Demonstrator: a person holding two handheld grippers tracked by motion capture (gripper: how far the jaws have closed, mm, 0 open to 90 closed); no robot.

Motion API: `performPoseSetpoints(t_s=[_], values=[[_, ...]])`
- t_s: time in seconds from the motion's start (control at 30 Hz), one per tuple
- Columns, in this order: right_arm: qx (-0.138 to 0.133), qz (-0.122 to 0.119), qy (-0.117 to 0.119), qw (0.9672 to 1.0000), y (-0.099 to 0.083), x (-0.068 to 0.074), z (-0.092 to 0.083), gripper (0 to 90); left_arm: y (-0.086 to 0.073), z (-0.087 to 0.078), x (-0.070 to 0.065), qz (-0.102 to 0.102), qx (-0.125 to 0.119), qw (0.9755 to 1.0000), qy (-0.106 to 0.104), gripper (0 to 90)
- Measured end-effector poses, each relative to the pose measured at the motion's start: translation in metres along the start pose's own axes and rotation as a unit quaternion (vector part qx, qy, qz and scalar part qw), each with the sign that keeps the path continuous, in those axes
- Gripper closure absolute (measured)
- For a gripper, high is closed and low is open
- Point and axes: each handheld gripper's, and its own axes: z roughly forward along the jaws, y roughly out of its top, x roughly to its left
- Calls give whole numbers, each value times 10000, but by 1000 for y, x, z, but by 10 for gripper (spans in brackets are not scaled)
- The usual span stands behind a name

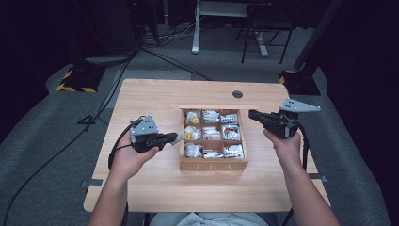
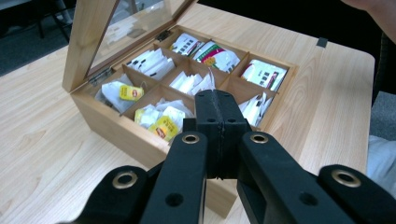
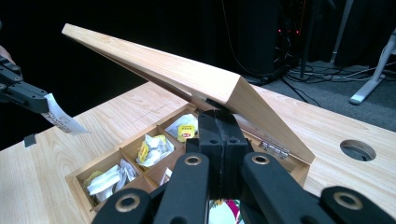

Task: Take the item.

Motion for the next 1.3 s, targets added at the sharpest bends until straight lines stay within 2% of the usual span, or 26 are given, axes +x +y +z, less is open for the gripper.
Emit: performPoseSetpoints(t_s=[0.2, 0.3, 0.63, 0.7, 0.8, 1.1, 1.3], values=[[15, -3, -10, 10000, 0, 0, 0, 900, -13, -5, 7, -1, 110, 9996, 243, 900], [19, -5, -8, 10000, 0, 0, 0, 900, -17, -8, 9, -72, 71, 9995, 286, 900], [20, -12, 0, 10000, -1, 0, 0, 900, -27, -11, 17, -52, 148, 9989, 437, 900], [24, -15, -4, 10000, -1, 0, 0, 900, -29, -11, 21, -19, 186, 9985, 512, 900], [19, -14, 3, 10000, -1, 0, 0, 900, -37, -11, 28, -131, 221, 9981, 556, 900], [22, -13, 1, 10000, -1, 0, 0, 900, -52, -10, 42, -269, 297, 9970, 661, 900], [20, -13, 6, 10000, -1, 0, 0, 900, -62, -6, 50, -241, 368, 9959, 794, 900]])
